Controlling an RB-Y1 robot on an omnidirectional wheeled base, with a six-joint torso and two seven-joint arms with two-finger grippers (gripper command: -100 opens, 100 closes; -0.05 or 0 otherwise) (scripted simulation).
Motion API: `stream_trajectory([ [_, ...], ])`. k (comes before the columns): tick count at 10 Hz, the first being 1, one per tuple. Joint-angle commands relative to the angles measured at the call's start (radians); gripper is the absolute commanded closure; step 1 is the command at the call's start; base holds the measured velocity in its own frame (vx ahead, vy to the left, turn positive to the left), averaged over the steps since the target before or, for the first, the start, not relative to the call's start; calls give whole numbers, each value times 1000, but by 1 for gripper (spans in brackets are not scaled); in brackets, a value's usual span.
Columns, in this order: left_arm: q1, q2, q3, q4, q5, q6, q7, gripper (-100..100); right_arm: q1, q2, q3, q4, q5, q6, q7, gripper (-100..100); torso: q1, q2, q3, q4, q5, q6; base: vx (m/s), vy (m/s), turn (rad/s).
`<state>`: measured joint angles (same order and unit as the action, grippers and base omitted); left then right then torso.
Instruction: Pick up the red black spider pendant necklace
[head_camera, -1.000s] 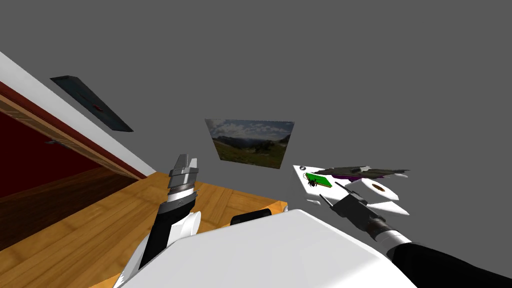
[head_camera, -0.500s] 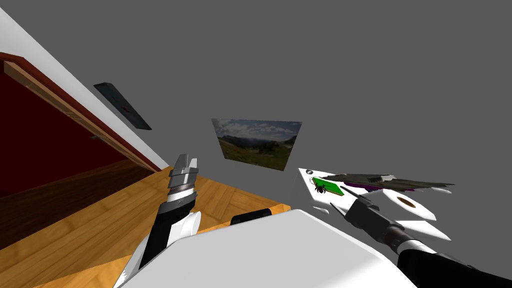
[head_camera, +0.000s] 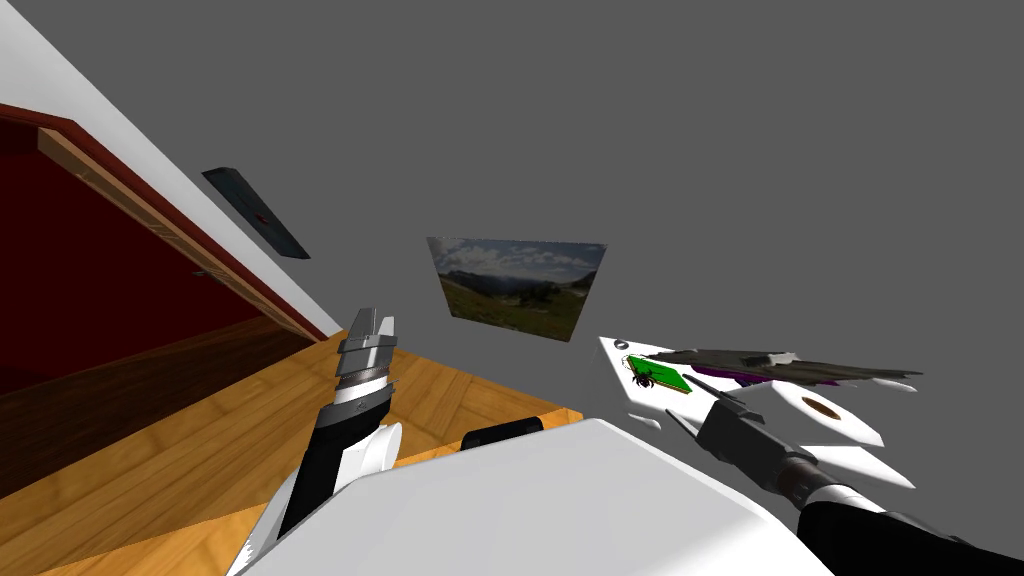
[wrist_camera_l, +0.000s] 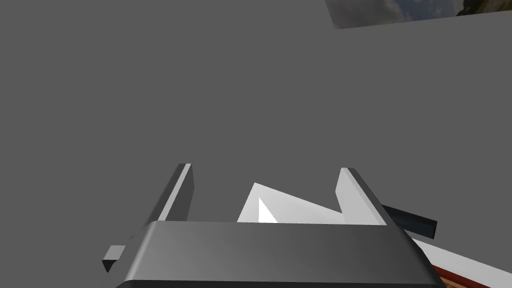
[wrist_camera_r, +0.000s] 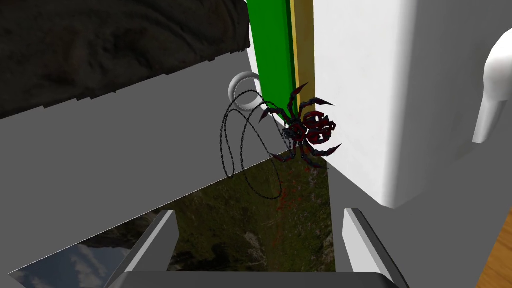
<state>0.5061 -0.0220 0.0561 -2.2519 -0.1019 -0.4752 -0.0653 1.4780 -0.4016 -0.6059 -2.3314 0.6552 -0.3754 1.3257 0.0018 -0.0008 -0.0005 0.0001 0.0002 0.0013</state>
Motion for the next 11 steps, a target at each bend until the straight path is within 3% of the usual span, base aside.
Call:
stream_trajectory([
  [1, 0, 0, 0, 0, 0, 0, 0, 0, 0, 0, 0, 0, 0, 0, 0, -100, 0, 0, 0, 0, 0, 0, -2, 3, 11],
  [6, 0, 0, 0, 0, 0, 0, 0, 0, 0, 0, 0, 0, 0, 0, 0, -100, 0, 0, 0, 0, 0, 0, 2, 2, 5],
  [11, 0, 0, 0, 0, 0, 0, 0, 0, 71, 33, -34, 53, -3, 7, 95, -100, 0, 1, 1, 0, 0, 0, -2, -11, -103],
])
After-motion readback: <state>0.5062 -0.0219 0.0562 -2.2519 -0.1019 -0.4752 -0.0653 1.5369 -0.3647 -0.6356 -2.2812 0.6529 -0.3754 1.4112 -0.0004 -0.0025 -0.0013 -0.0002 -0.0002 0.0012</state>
